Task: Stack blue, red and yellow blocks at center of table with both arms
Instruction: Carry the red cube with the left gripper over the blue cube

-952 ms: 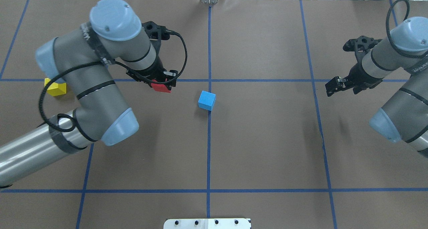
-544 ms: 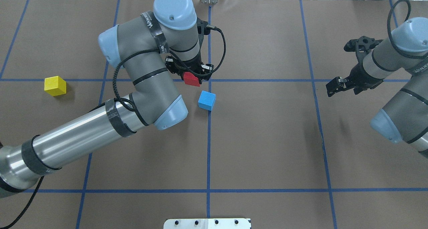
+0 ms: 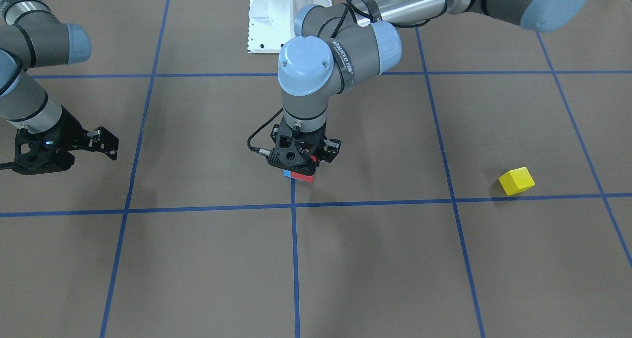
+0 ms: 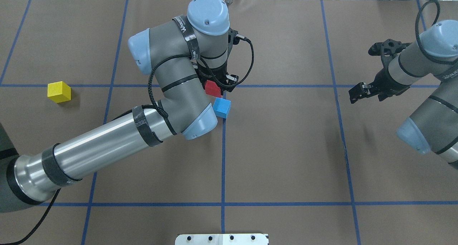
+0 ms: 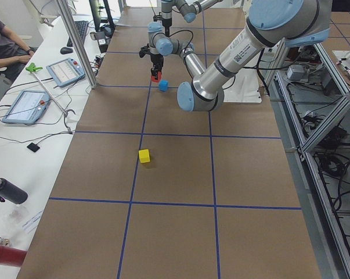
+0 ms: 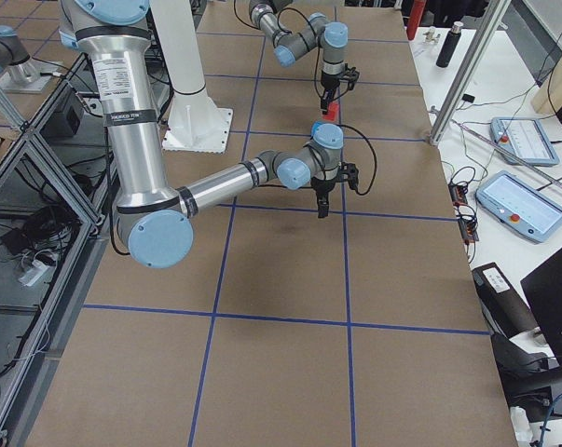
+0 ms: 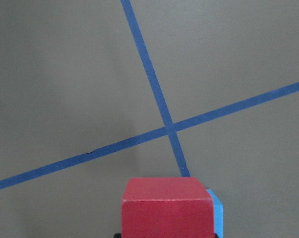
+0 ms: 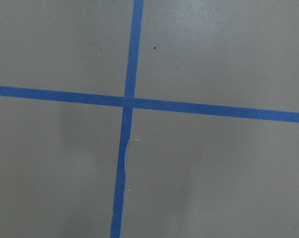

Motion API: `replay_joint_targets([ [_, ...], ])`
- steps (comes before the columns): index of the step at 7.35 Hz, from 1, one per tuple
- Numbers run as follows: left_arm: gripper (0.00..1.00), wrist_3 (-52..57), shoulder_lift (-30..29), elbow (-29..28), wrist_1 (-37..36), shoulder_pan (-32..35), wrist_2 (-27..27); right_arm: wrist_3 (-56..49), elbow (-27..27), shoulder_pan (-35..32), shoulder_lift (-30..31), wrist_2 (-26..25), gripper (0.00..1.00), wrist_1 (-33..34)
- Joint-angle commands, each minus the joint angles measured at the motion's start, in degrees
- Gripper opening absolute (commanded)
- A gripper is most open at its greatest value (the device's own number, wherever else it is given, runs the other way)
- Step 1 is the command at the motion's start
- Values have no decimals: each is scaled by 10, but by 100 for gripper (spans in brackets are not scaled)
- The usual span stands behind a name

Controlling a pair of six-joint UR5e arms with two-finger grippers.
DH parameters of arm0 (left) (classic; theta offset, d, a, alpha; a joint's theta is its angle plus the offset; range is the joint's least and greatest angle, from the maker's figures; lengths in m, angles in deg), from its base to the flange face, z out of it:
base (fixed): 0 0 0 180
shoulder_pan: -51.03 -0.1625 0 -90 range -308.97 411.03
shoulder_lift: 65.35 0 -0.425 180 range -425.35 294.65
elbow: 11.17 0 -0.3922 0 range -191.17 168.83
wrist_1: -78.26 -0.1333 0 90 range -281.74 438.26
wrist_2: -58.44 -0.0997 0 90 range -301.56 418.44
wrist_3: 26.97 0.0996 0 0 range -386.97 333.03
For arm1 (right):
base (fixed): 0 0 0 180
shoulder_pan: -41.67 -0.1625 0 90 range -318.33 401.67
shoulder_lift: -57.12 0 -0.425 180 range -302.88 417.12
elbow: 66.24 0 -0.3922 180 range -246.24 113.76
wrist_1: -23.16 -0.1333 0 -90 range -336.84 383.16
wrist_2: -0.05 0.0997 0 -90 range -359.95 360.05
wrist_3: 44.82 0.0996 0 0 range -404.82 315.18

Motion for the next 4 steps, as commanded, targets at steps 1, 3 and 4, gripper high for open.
replay_joint_targets([
  [1,0,-6,-4,-2,-8,-28,2,0,-3,0,0,0,100,-1],
  [3,0,-6,-4,-11,-8,-30,4,0,-3,0,0,0,100,-1],
  [4,0,-6,-5,-11,-8,-31,4,0,-4,0,0,0,100,-1],
])
